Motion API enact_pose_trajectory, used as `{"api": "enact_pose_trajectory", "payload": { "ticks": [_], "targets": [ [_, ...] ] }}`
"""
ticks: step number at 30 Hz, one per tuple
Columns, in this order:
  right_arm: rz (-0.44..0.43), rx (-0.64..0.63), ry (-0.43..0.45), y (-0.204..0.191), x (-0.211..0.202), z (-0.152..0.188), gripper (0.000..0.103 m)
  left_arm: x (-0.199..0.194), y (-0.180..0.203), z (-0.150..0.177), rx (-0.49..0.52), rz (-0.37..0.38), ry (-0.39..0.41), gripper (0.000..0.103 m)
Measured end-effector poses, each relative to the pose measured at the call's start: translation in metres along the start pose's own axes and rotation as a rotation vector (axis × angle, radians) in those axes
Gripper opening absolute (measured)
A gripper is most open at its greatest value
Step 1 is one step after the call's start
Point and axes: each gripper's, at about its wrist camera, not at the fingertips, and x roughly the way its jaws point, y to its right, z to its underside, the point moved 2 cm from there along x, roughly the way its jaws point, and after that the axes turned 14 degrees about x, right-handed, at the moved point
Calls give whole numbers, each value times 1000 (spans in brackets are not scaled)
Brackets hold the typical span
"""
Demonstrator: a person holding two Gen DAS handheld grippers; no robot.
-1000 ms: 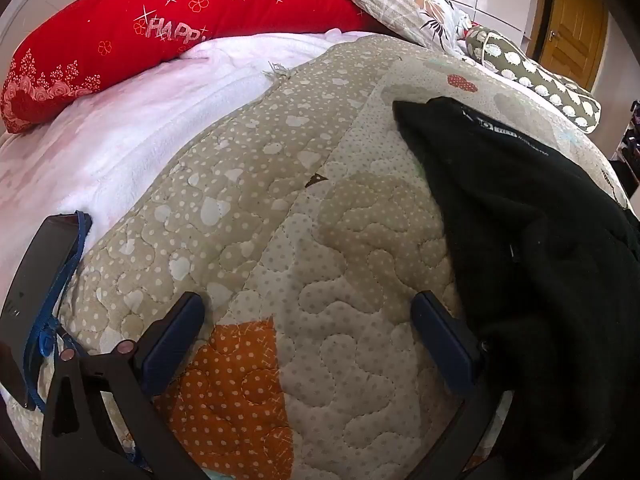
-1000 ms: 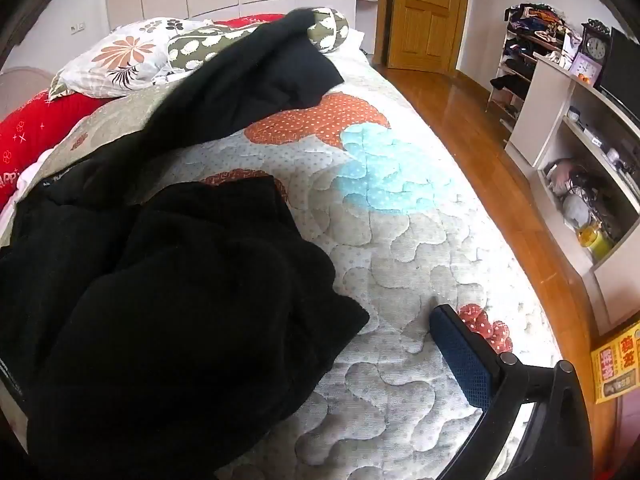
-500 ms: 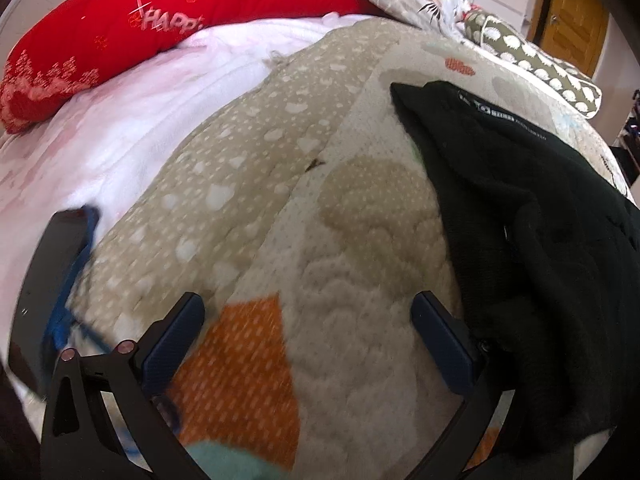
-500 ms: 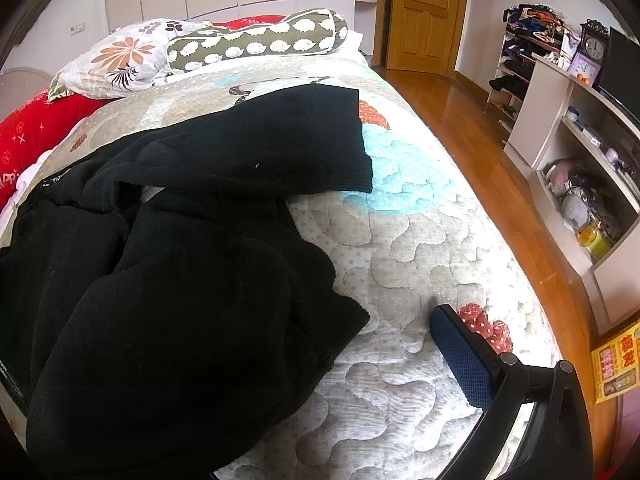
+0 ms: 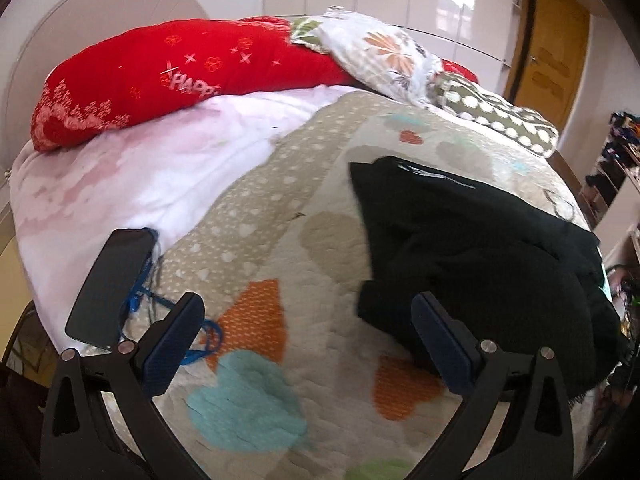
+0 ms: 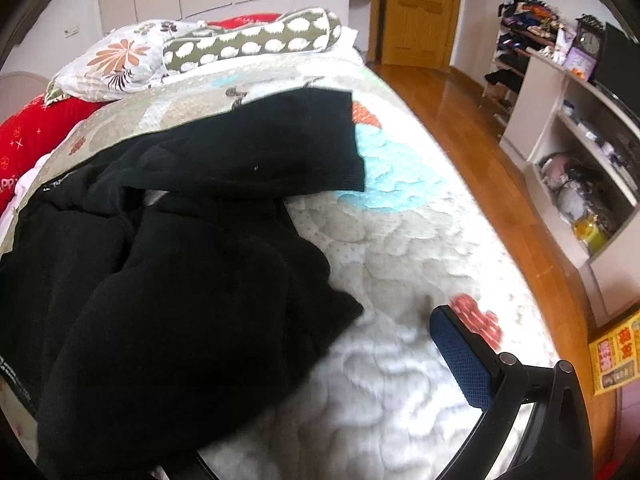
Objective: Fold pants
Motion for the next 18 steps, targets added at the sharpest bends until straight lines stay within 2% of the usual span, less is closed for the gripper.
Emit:
{"api": "enact_pose_trajectory", "payload": {
  "ticks": [3, 9, 12, 13, 18],
  "targets": [
    [-59, 1, 49, 6, -30, 7, 103, -1, 14, -9, 30, 16, -21, 103],
    [-179, -31, 82, 8, -66, 13, 103, 4, 38, -13, 50, 47, -44, 103],
    [-199, -54, 69, 2, -72, 14, 103, 5, 46, -12, 61, 54, -52, 103],
    [-166, -93, 50, -4, -70, 14, 103, 5, 47, -12, 61, 57, -56, 103],
    [-180, -127, 97, -20, -71, 18, 103, 10, 57, -8, 94, 46, -59, 103]
  ]
}}
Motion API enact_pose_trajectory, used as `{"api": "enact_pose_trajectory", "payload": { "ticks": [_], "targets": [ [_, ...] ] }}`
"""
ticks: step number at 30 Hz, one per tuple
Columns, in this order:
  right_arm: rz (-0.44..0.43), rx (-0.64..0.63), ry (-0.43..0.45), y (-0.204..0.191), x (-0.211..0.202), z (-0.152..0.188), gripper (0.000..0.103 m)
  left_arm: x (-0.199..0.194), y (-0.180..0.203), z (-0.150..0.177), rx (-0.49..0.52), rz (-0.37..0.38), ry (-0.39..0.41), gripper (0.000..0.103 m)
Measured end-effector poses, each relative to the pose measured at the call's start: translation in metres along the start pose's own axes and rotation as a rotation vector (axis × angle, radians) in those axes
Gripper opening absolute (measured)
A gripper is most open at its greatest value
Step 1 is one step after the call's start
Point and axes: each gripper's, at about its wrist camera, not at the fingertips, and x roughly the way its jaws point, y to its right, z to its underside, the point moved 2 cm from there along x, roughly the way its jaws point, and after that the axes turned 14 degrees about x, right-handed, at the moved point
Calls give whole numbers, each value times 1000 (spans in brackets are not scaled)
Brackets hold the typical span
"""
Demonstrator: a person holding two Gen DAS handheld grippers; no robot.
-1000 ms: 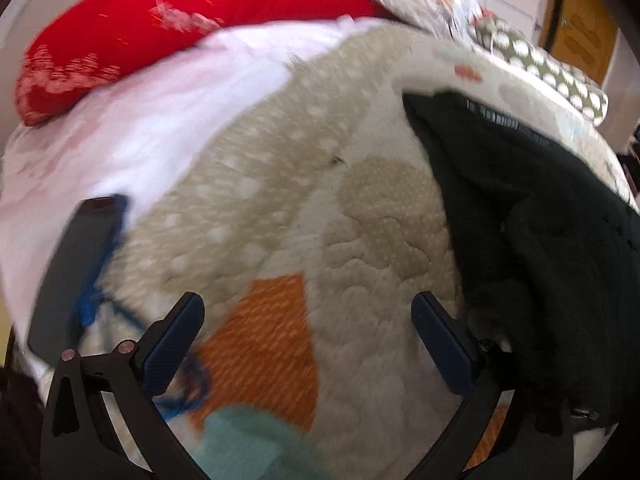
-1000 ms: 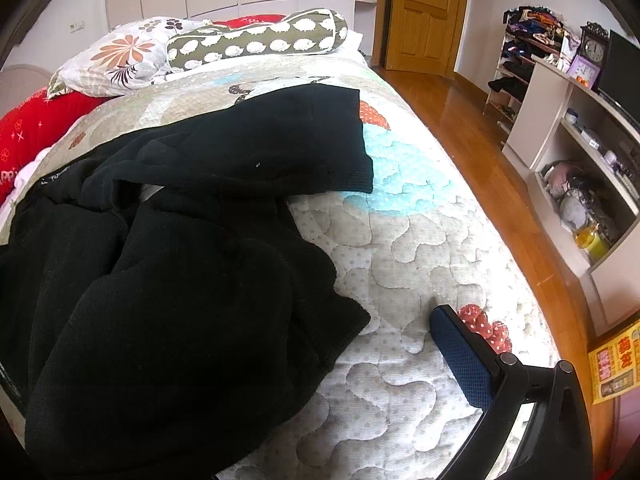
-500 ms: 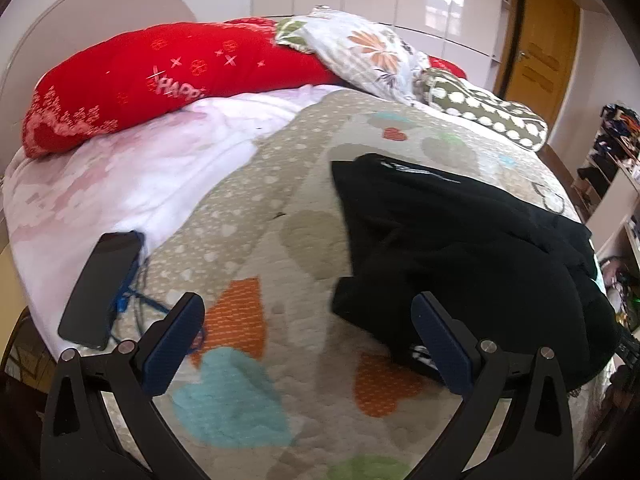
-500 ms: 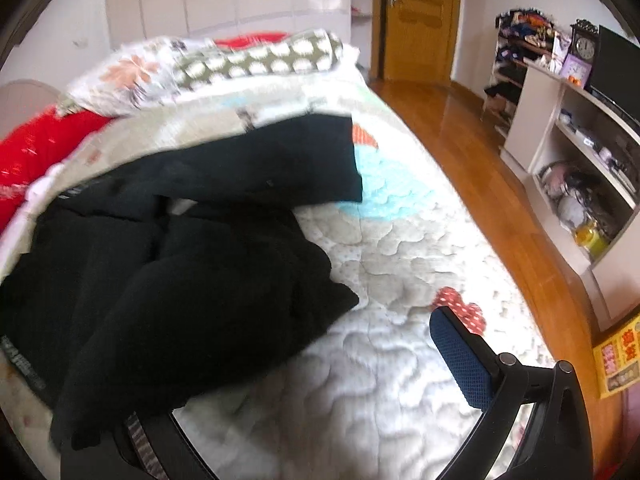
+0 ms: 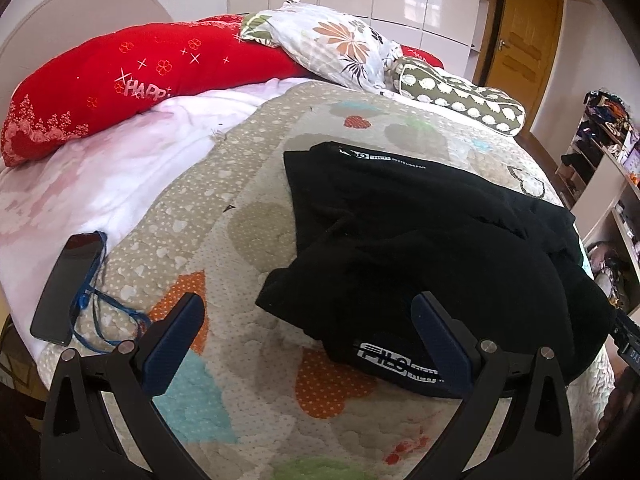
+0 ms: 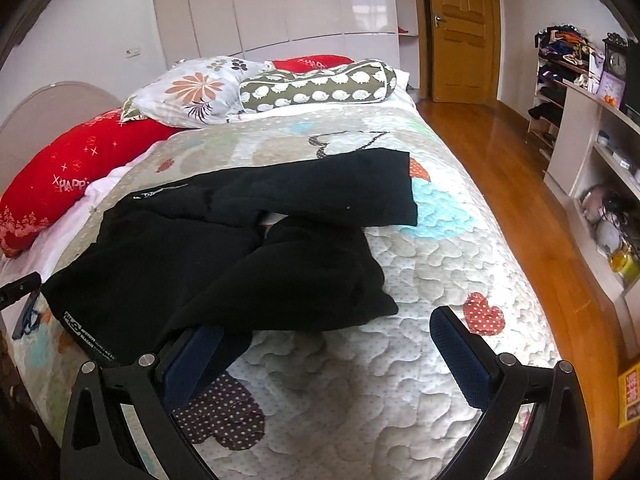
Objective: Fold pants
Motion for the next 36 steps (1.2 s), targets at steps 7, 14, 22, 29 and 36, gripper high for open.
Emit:
{"api": "enact_pose_trajectory", "payload": {
  "ticks": [7, 14, 22, 29, 36],
  "targets": [
    [-41, 65, -36, 16, -5, 1, 103, 15, 2, 9, 5, -8, -34, 103],
    [-40, 127, -47, 37, -2, -8, 102, 32, -4, 21, -25, -7, -88, 103],
    [20, 92, -58, 51, -9, -15, 103, 51, -1, 21, -47, 55, -122, 103],
    [75, 42, -115, 78, -17, -9, 102, 68, 8, 17, -54, 110, -164, 103],
    [-33, 193, -57, 94, -5, -36, 96, 79, 20, 14, -32, 91, -182, 103]
  ]
}}
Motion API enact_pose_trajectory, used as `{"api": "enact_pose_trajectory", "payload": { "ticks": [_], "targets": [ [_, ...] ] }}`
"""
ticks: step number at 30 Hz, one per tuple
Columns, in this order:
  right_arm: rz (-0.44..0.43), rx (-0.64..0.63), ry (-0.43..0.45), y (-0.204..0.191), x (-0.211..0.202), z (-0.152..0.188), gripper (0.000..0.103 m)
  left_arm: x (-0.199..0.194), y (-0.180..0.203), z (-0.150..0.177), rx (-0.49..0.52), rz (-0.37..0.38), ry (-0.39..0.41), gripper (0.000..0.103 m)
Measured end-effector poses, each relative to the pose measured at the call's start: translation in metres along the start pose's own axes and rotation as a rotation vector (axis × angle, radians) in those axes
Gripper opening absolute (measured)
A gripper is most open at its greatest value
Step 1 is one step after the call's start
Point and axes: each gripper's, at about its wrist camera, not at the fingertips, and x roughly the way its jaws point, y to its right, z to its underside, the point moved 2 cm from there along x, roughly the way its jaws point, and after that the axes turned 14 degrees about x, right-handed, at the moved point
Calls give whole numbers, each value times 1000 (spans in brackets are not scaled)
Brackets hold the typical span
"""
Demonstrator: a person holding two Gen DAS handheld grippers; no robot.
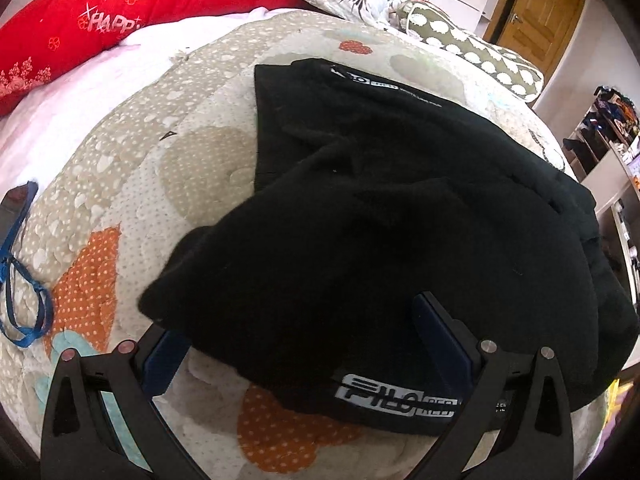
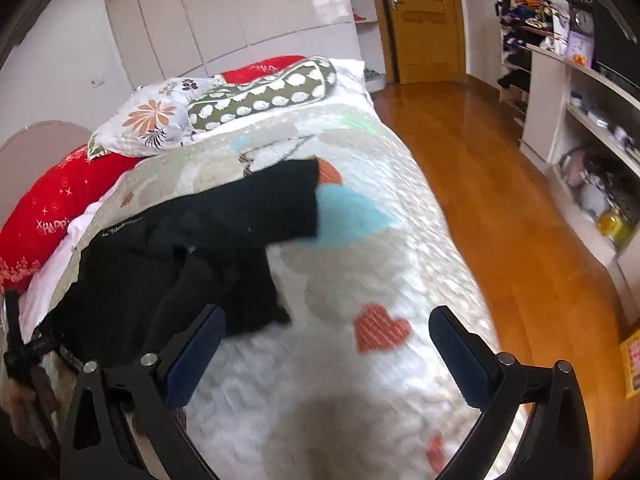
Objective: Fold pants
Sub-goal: 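Grasp the logo waistband of the black pants with both grippers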
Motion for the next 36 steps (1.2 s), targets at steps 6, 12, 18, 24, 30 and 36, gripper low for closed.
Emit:
{"api": "enact_pose_trajectory", "payload": {
  "ticks": [6, 12, 18, 24, 30, 36],
  "targets": [
    [-49, -23, -137, -28, 68, 9, 77, 3, -1, -1, 6, 10, -11, 103],
    [-35, -171, -108, -54, 74, 35, 26, 6, 2, -3, 8, -10, -4, 103],
    [-41, -98, -6, -25, 17, 20, 10, 5, -4, -2, -1, 29, -8, 103],
    [77, 7, -20, 41, -12, 30, 10, 4, -9, -3, -28, 58, 1, 103],
    [109, 0, -61, 41, 7, 50, 11, 4, -17, -3, -89, 107, 17, 103],
    [83, 13, -52, 41, 2, 42, 12, -2, -18, -4, -110, 176, 32, 24]
  ]
}}
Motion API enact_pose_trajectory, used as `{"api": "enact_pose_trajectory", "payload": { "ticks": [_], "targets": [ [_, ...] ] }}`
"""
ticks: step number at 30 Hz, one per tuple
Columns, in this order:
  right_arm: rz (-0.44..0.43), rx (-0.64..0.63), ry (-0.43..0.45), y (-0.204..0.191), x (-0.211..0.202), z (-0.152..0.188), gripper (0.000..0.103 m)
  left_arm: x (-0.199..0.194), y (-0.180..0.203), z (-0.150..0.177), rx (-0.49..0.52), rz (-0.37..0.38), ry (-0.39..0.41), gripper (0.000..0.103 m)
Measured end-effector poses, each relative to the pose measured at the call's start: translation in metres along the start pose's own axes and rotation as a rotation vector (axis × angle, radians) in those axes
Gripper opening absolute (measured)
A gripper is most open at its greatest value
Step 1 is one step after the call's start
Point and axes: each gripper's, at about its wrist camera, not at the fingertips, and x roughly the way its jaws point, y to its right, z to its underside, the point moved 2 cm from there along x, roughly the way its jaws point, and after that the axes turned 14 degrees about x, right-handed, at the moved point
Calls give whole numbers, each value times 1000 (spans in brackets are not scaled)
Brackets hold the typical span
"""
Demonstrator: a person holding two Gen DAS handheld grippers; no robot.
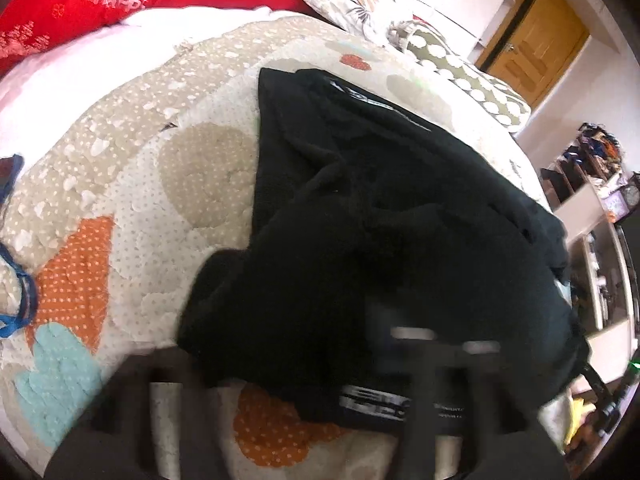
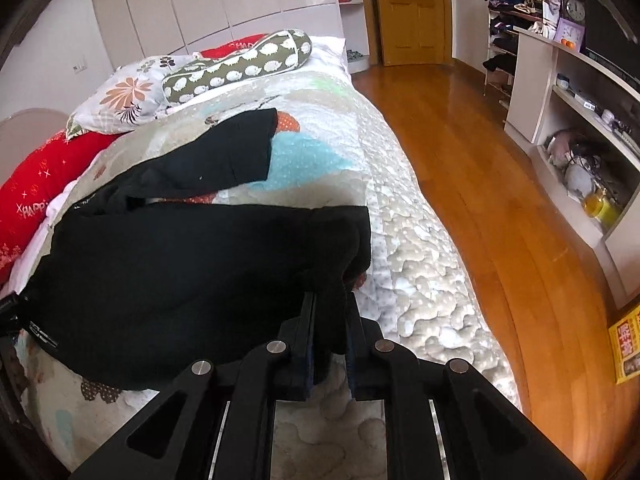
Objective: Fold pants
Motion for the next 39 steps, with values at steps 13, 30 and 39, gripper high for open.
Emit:
{"api": "enact_pose_trajectory", "payload": {
  "ticks": [13, 30, 39],
  "targets": [
    [-86, -36, 1, -23, -34, 2, 12, -45, -7, 12, 68, 1, 8, 10],
    [-140, -38, 16, -34, -51, -5, 41, -92, -9, 20, 92, -177, 95, 57],
    [-303, -217, -111, -149, 3, 24, 41, -49, -2, -26, 116, -207, 97, 76]
  ]
}}
